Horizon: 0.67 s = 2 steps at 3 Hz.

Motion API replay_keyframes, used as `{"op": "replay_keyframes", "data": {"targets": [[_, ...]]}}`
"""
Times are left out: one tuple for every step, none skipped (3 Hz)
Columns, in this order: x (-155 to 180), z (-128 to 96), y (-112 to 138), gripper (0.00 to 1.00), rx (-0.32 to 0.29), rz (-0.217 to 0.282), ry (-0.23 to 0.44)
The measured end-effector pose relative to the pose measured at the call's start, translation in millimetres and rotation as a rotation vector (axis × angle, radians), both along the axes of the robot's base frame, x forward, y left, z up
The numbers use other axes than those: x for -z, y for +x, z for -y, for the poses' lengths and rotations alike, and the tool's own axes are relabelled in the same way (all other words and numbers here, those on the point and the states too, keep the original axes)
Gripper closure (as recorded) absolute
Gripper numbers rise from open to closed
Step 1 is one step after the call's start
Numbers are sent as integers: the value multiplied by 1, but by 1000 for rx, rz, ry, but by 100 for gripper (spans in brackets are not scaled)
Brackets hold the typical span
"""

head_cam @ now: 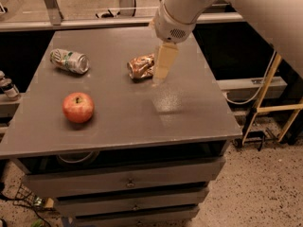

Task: Pick orange can

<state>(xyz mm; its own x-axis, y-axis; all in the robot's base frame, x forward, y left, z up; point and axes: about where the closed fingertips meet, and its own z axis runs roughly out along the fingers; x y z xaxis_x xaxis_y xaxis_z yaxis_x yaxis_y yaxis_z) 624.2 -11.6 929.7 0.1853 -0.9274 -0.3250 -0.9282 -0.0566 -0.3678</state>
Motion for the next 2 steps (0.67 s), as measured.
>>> {"op": "replay_keyframes", "data": {"targets": [[16,1,15,0,0,-8,41],[41,-7,40,0,-18,-31,70]]}}
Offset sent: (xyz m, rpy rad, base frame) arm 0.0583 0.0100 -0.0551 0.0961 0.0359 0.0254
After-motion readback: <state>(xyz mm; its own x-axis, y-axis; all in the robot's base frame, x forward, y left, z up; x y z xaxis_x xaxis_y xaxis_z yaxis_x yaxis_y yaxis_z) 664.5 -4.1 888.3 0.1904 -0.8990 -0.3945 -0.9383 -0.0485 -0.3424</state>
